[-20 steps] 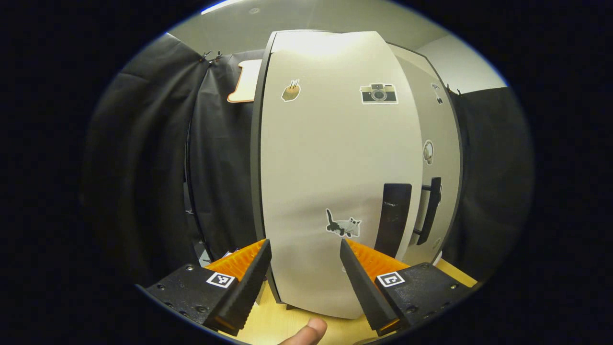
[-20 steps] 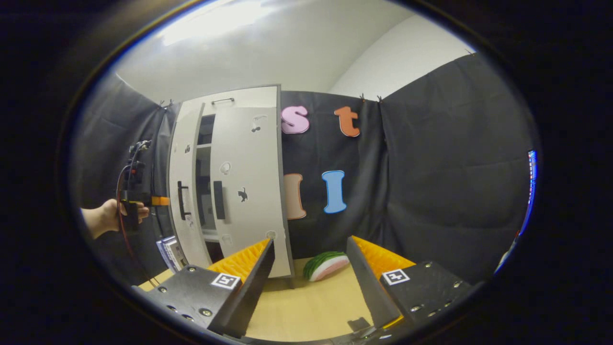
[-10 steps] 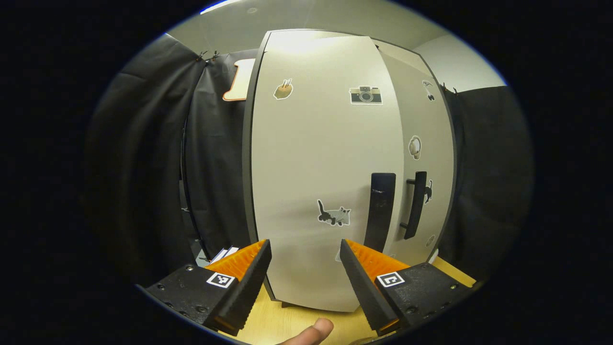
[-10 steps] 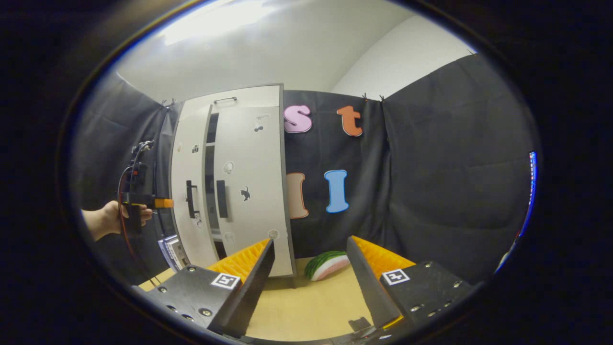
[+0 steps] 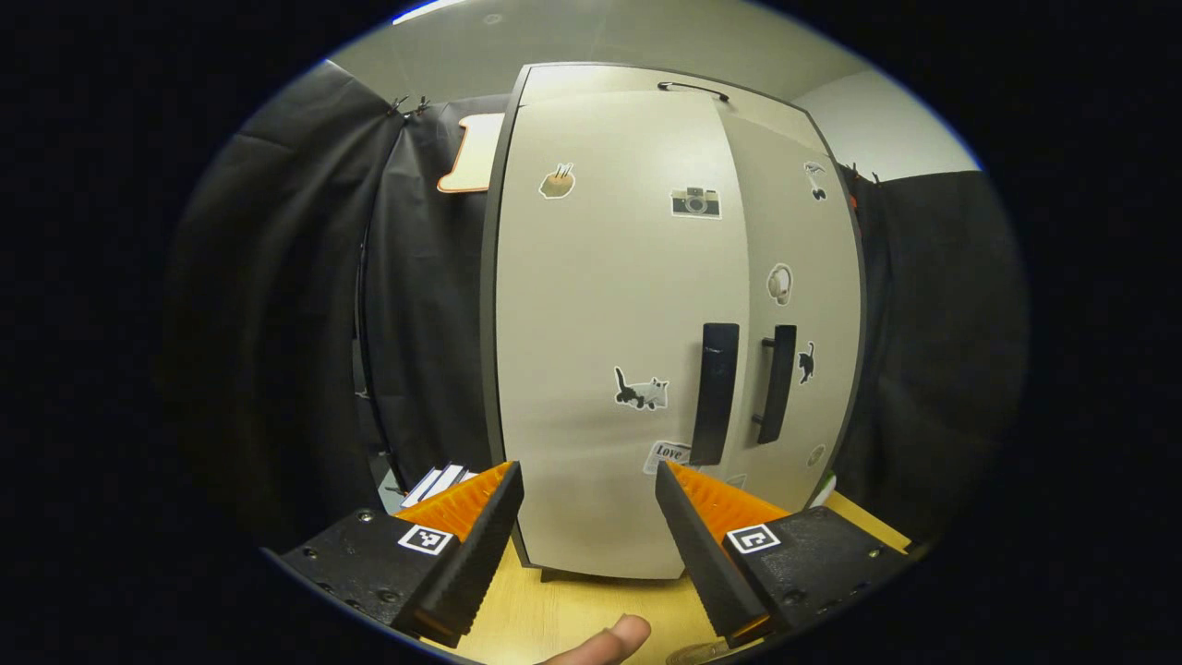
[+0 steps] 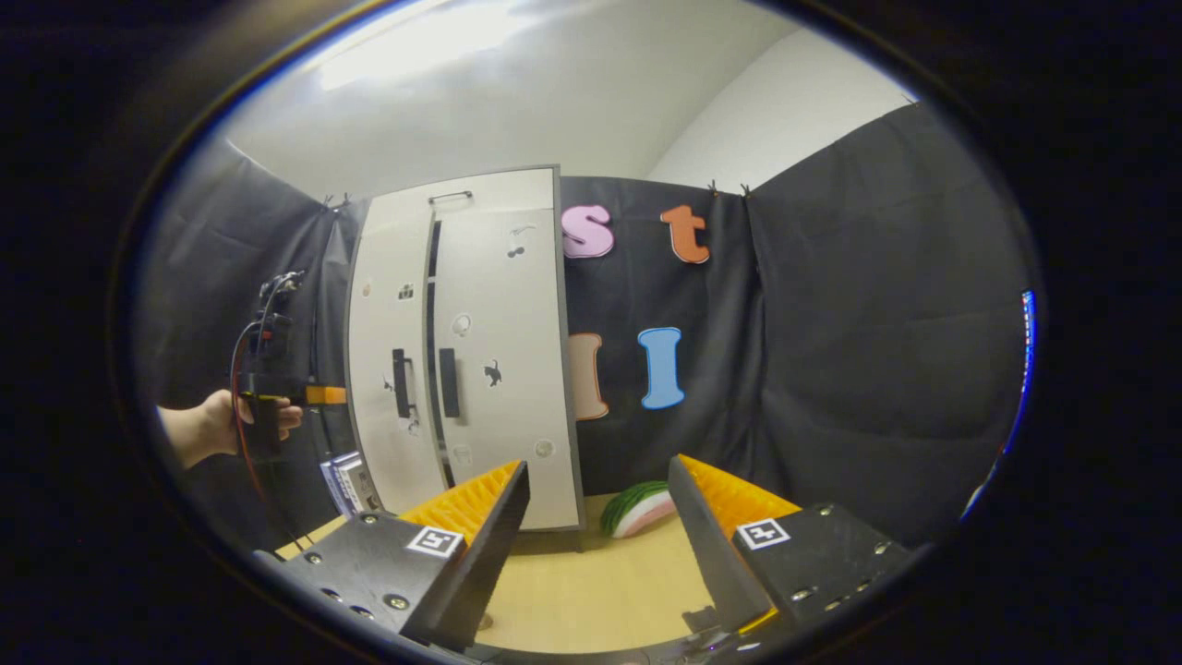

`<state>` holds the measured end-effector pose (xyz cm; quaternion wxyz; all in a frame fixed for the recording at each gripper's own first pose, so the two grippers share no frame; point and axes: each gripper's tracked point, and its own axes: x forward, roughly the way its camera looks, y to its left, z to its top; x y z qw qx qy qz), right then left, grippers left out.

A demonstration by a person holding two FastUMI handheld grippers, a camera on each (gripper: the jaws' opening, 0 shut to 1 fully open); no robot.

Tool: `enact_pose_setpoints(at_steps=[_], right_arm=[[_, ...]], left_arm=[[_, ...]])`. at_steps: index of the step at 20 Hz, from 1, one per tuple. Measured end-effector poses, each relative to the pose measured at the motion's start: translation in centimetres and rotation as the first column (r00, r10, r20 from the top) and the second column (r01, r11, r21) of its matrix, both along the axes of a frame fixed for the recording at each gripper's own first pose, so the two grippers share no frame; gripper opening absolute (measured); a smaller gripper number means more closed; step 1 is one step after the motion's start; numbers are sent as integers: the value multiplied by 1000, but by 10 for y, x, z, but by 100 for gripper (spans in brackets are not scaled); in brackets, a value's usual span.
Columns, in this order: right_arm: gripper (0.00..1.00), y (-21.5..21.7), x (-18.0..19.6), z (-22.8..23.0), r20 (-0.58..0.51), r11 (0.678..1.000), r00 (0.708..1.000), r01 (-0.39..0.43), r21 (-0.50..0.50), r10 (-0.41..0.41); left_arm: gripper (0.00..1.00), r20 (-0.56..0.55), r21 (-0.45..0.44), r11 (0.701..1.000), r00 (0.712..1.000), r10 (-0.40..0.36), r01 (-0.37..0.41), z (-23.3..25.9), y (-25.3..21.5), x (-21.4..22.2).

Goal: Grasp the bottle in the cabinet with the left hand and place it on the coaster, then close the right door with the right hand and the left door with the left hand.

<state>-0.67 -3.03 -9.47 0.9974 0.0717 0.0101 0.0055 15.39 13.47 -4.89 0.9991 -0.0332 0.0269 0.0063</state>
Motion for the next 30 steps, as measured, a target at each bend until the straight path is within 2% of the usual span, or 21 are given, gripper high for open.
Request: enact_pose_setpoints(at_steps=[8, 14, 20, 23, 26, 28, 30], right_arm=[[92, 12, -19, 2, -1, 999, 999, -43, 9, 43], [92, 24, -30, 13, 16, 997, 997, -80, 15, 79], [92, 46, -25, 23, 14, 994, 994, -112, 9, 111], [92, 53, -20, 24, 4, 993, 993, -120, 11, 120], [92, 50, -13, 26, -11, 995, 995, -95, 26, 95], [92, 46, -10, 27, -23, 996, 997, -70, 46, 72], [92, 45, -9, 27, -32, 994, 997, -67, 87, 70]], left_arm=[[92, -1, 21, 1000, 1000, -6, 6, -3, -6, -40], [92, -13, -8, 1000, 1000, -15, 15, -4, -12, -75], [92, 17, -9, 999, 999, 42, -41, 13, -12, -114], [92, 36, -17, 999, 999, 30, -29, 24, -19, -136], [92, 46, -10, 1000, 999, 7, -6, 28, -27, -154], [92, 59, -20, 999, 997, -46, 47, 31, -43, -161], [95, 65, -7, 999, 997, -43, 43, 33, -45, -172]])
